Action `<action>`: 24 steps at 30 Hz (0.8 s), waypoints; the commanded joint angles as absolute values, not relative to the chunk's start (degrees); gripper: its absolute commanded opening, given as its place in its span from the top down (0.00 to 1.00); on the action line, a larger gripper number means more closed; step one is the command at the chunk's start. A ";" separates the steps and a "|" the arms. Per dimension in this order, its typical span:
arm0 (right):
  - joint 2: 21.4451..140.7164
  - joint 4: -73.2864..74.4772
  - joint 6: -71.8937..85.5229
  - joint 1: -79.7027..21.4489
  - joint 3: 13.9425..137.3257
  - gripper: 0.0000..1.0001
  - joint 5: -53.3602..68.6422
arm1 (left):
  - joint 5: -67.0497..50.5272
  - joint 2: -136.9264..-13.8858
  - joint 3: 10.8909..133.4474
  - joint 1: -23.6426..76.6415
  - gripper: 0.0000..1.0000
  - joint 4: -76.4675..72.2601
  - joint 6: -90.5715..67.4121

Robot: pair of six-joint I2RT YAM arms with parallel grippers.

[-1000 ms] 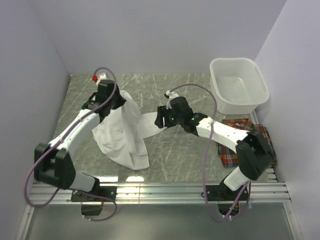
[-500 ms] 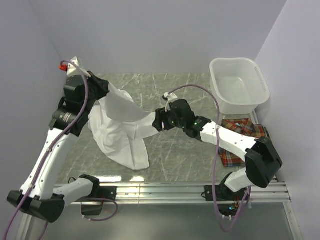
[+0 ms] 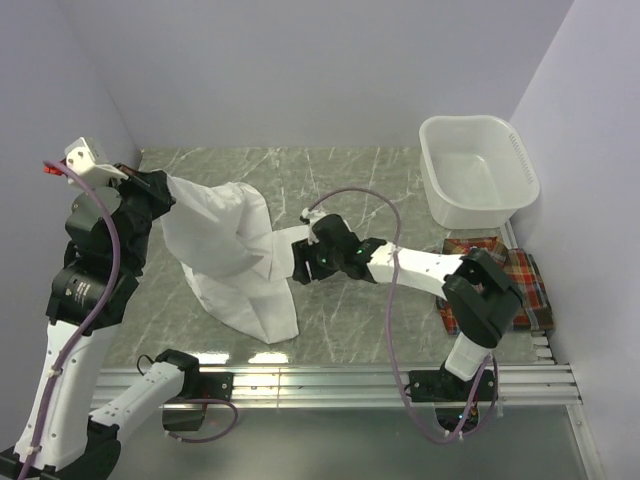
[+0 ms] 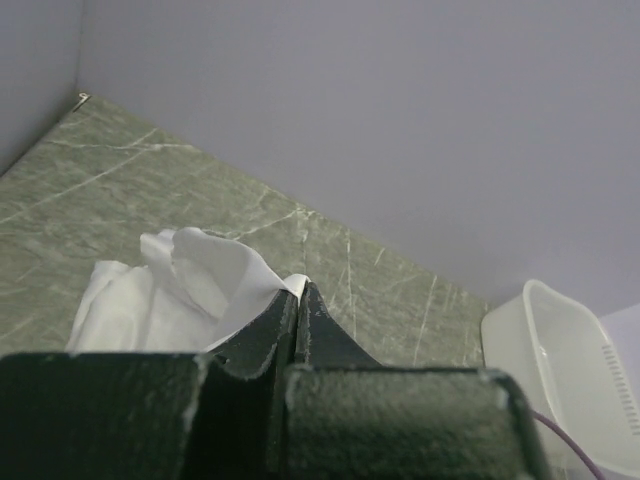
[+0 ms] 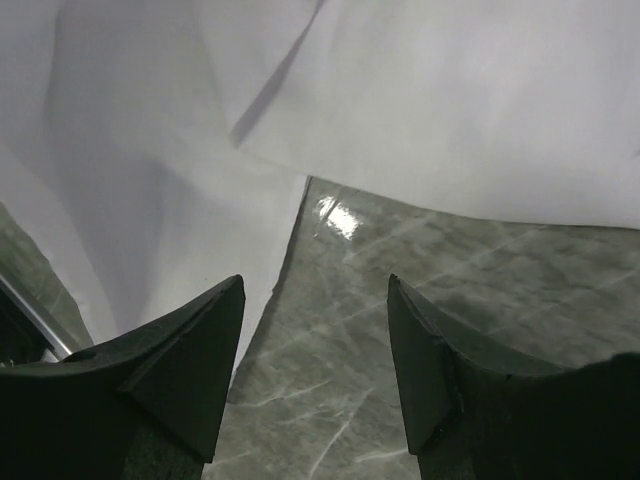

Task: Fold and stack the long sleeve shirts
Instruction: Flatten the shirt out

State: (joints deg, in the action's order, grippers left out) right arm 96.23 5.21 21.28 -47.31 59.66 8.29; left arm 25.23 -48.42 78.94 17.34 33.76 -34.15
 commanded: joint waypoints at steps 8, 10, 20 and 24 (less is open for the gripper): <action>104.50 11.94 22.33 -53.69 68.63 0.36 9.32 | 33.13 -47.90 79.98 17.58 1.00 35.77 -31.20; 105.55 13.18 21.80 -54.58 69.17 0.36 8.96 | 33.31 -47.81 79.54 17.58 0.99 35.60 -31.38; 113.46 23.99 18.37 -60.20 77.07 0.50 -2.98 | 36.03 -49.65 78.66 17.58 0.99 36.65 -31.46; 116.97 26.10 17.84 -60.38 78.92 0.68 -5.62 | 37.53 -50.80 77.44 17.58 0.99 35.69 -31.20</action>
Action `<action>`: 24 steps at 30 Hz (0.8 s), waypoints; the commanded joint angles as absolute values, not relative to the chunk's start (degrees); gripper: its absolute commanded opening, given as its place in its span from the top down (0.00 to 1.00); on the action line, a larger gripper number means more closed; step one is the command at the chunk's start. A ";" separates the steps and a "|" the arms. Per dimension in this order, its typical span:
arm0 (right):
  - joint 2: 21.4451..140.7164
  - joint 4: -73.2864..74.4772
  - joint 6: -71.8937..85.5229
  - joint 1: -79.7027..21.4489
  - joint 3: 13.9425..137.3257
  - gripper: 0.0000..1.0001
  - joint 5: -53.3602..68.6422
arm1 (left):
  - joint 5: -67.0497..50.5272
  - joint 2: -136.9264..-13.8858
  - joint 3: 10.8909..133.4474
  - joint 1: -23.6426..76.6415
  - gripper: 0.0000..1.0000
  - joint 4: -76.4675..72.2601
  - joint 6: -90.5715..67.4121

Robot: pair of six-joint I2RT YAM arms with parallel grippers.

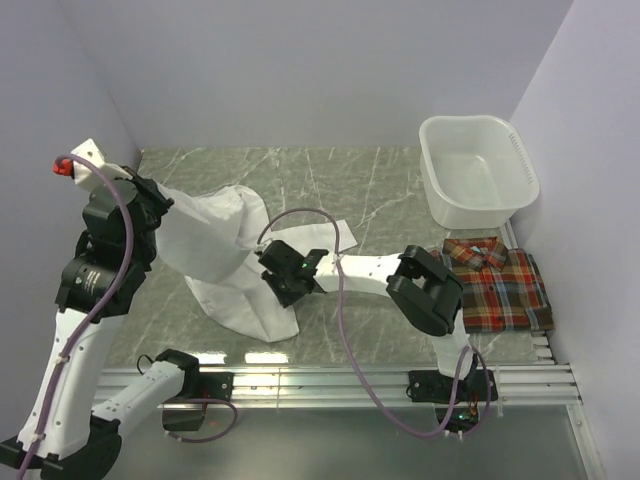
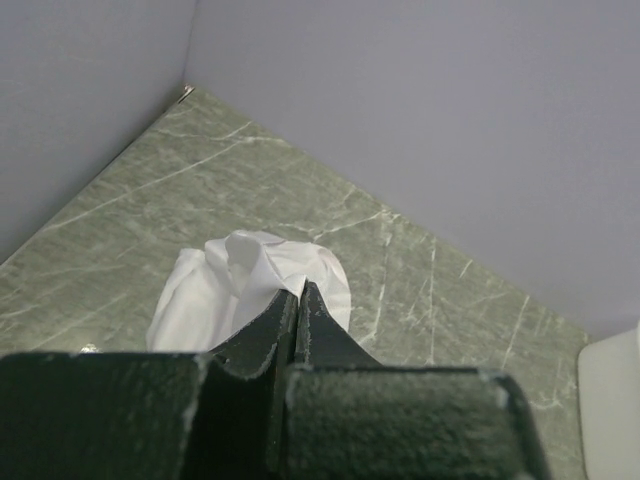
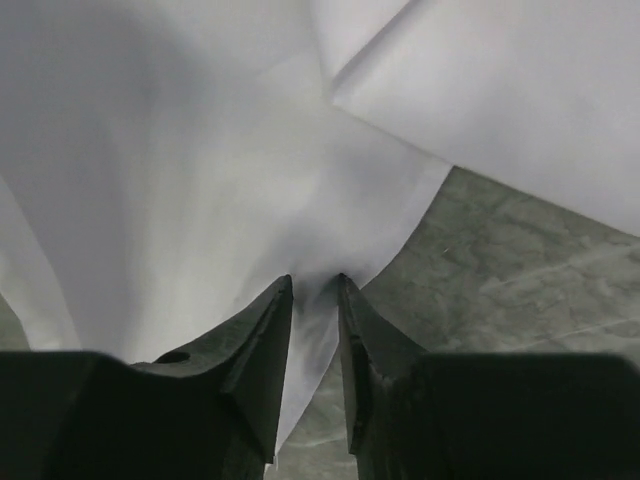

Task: Fold and stack the long sleeve shirts
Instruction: Flatten the shirt out

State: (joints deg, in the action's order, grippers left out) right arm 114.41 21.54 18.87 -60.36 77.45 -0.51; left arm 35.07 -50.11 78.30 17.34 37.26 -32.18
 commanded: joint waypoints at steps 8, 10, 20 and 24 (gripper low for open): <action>117.60 28.74 20.83 -54.69 78.40 1.00 -12.03 | 34.81 -60.01 79.71 17.32 0.99 29.90 -30.41; 116.37 29.00 21.09 -51.70 77.18 1.00 -13.79 | 32.97 -62.91 81.55 16.79 1.00 27.26 -30.24; 110.40 29.97 20.74 -27.79 76.47 1.00 -16.00 | 14.51 -86.20 102.20 14.50 0.99 18.28 -30.15; 107.23 29.09 19.95 -24.61 75.41 1.00 -15.12 | 10.81 -84.56 102.06 14.24 1.00 15.83 -29.80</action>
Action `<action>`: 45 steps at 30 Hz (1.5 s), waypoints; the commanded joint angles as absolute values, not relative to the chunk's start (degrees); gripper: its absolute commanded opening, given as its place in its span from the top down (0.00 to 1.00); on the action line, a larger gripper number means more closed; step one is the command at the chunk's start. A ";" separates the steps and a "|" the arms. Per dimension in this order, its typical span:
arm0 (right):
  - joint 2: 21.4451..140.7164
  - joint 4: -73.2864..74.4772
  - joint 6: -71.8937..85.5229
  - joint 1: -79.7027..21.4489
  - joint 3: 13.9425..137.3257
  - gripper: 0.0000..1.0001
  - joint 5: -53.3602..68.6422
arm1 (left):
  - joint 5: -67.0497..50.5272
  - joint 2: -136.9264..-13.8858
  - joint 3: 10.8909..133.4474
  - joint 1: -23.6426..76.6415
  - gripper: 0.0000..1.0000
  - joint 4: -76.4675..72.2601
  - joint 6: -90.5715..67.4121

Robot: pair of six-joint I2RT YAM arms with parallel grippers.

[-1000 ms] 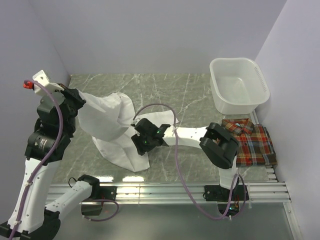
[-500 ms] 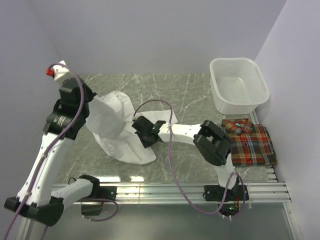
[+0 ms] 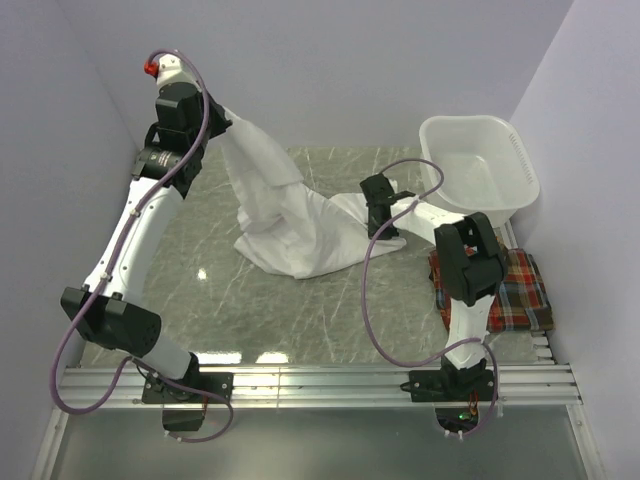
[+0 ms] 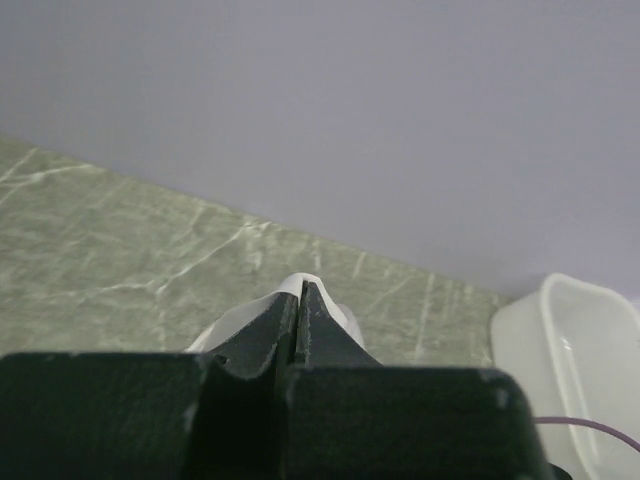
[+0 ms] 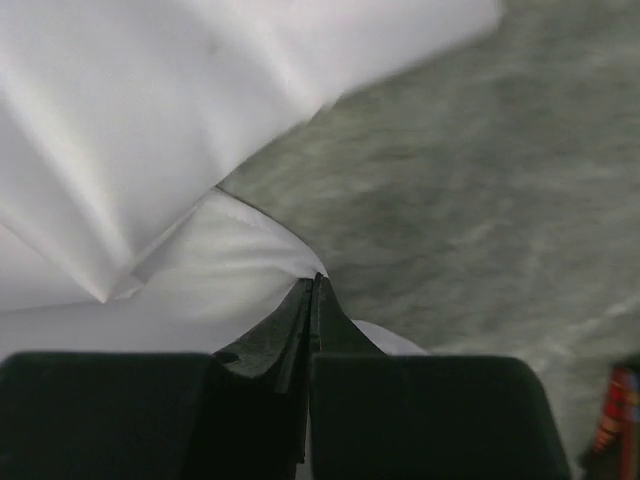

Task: Fold and stack the long sleeve shirts
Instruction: Flatten the shirt out

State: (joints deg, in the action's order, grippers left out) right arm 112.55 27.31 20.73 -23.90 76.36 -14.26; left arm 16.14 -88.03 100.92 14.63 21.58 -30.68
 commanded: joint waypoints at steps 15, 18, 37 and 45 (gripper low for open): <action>91.42 24.00 23.47 -24.96 57.58 0.85 -5.89 | 3.26 -34.47 63.12 14.15 1.00 39.71 -43.84; 88.51 23.73 22.59 -25.22 56.61 0.66 -4.13 | 0.10 -28.14 59.16 14.15 0.98 46.83 -48.50; 83.67 15.56 9.76 -38.66 59.85 0.35 5.52 | -15.27 -40.58 58.36 14.15 0.26 45.55 -46.14; 85.61 12.75 7.56 -43.77 57.58 0.35 7.48 | -44.42 -38.85 54.57 15.37 0.24 39.00 -41.52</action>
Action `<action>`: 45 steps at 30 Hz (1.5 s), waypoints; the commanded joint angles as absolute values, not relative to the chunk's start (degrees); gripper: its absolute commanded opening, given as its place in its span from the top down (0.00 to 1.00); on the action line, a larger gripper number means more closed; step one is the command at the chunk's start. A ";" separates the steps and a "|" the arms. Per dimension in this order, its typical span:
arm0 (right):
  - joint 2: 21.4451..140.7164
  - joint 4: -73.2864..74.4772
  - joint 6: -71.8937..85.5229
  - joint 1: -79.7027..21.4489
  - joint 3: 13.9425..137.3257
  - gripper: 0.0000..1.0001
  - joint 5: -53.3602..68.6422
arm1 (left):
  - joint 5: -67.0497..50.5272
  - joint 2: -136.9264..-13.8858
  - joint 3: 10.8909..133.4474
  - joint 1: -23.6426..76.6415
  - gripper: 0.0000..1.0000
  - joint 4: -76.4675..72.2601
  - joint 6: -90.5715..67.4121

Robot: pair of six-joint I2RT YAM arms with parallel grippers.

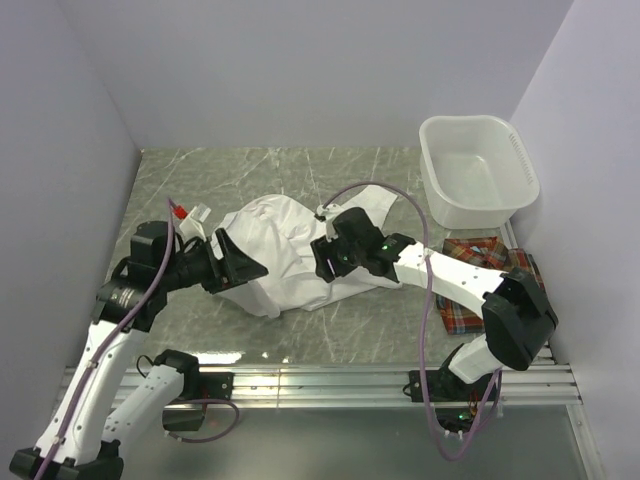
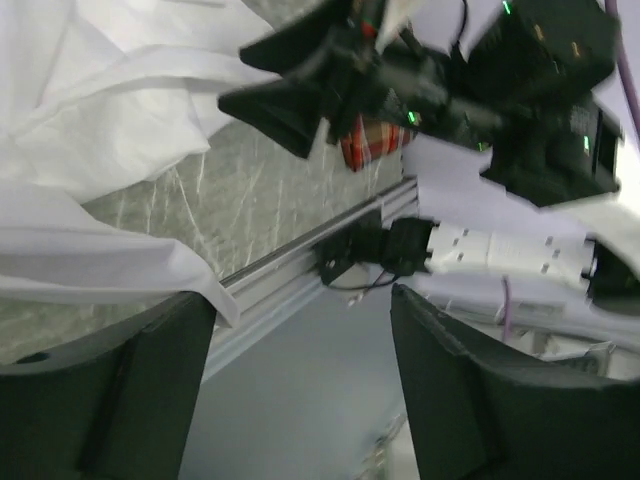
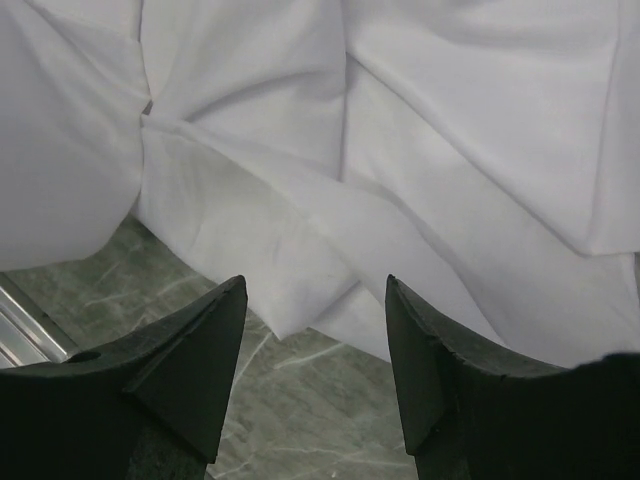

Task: Fold and stack the long sleeve shirts
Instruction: Flatten the shirt out

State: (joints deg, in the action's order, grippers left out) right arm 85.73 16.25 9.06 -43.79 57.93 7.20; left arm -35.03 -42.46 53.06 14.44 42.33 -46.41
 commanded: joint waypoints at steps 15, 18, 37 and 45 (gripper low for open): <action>81.21 8.80 9.14 -46.84 55.38 0.35 3.50 | 18.74 -45.17 72.15 16.26 0.06 70.49 -35.35; 80.95 6.77 9.40 -48.68 54.93 0.35 7.47 | 8.44 -45.26 72.34 16.26 0.07 66.63 -33.31; 77.27 10.55 13.53 -47.11 51.68 0.34 -5.71 | 1.95 -71.79 54.58 1.24 0.07 25.24 -35.59; 74.09 9.23 15.99 -43.33 48.35 0.26 -5.54 | -2.81 -83.57 53.62 -3.59 0.19 21.71 -35.33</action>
State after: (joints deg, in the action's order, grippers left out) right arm 76.34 10.96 14.24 -44.40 49.34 -4.36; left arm 1.17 -82.46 54.46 -2.44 26.20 -35.62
